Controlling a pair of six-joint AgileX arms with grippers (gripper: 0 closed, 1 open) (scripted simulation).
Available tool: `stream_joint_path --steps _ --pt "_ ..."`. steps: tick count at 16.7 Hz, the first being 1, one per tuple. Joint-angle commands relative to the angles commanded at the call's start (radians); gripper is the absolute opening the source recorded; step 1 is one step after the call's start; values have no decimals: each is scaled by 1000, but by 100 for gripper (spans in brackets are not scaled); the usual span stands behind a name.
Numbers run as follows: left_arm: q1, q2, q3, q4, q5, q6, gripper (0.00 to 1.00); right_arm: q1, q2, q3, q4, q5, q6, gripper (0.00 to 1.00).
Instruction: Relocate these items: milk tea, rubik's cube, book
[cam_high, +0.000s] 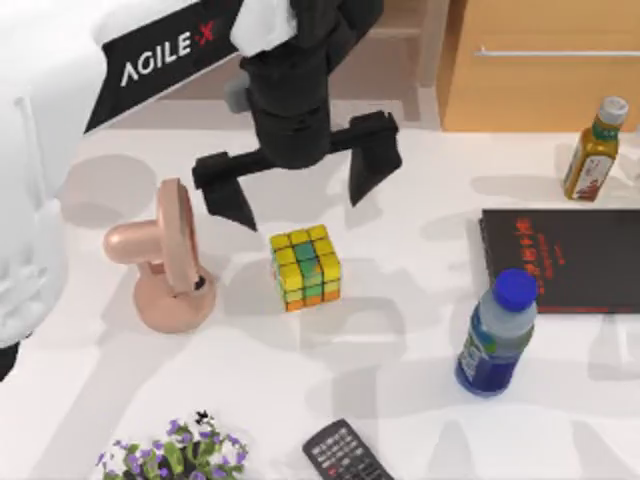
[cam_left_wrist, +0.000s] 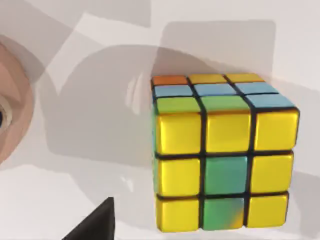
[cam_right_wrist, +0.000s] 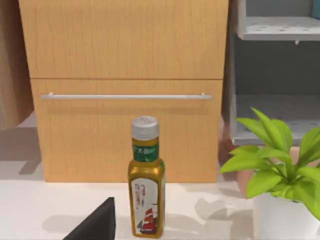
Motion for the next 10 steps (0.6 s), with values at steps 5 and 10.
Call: stream_joint_path --steps 5,10 --pt "-17 23 18 -52 -15 -37 100 0 0 0 0 0 0 100" --pt "-34 21 -19 -16 -15 -54 100 0 0 0 0 0 0 100"
